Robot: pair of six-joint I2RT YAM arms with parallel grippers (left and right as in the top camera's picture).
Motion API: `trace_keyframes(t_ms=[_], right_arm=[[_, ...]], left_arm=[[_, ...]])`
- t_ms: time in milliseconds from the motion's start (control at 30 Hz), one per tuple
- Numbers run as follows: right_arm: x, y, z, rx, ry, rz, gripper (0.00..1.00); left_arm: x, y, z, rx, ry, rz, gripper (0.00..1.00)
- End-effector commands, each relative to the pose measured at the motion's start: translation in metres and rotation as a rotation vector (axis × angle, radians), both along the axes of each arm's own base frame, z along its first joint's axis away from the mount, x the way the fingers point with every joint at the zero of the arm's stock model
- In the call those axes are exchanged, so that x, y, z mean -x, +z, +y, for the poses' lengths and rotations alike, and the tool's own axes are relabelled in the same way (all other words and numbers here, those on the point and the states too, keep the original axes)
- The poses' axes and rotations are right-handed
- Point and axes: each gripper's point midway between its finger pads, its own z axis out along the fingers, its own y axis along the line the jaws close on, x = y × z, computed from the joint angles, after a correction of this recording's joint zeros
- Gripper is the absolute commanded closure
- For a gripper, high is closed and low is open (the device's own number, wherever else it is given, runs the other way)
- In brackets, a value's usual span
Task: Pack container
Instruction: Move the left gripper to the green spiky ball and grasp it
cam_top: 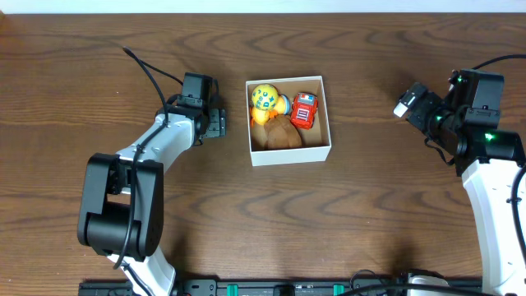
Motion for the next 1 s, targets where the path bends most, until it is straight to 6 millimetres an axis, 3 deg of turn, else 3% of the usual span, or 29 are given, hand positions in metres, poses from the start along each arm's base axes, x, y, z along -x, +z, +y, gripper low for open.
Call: trace_keyframes(t_ms=[0, 533, 733, 967], right_arm=[[-0.001, 0.001, -0.002, -0.004, -0.006, 0.0, 0.01], [-0.001, 0.001, -0.002, -0.004, -0.006, 0.0, 0.01], [-0.001, 0.001, -0.002, -0.004, -0.006, 0.0, 0.01], [-0.001, 0.001, -0.002, -0.004, -0.006, 0.0, 0.01]], left_arm=[[0.001, -0.004, 0.0, 0.01, 0.006, 0.012, 0.18], [0.009, -0.011, 0.0, 0.016, 0.001, 0.038, 0.21], [0.013, -0.025, 0.0, 0.009, 0.002, 0.075, 0.21], [0.012, -0.029, 0.0, 0.006, -0.002, 0.077, 0.3]])
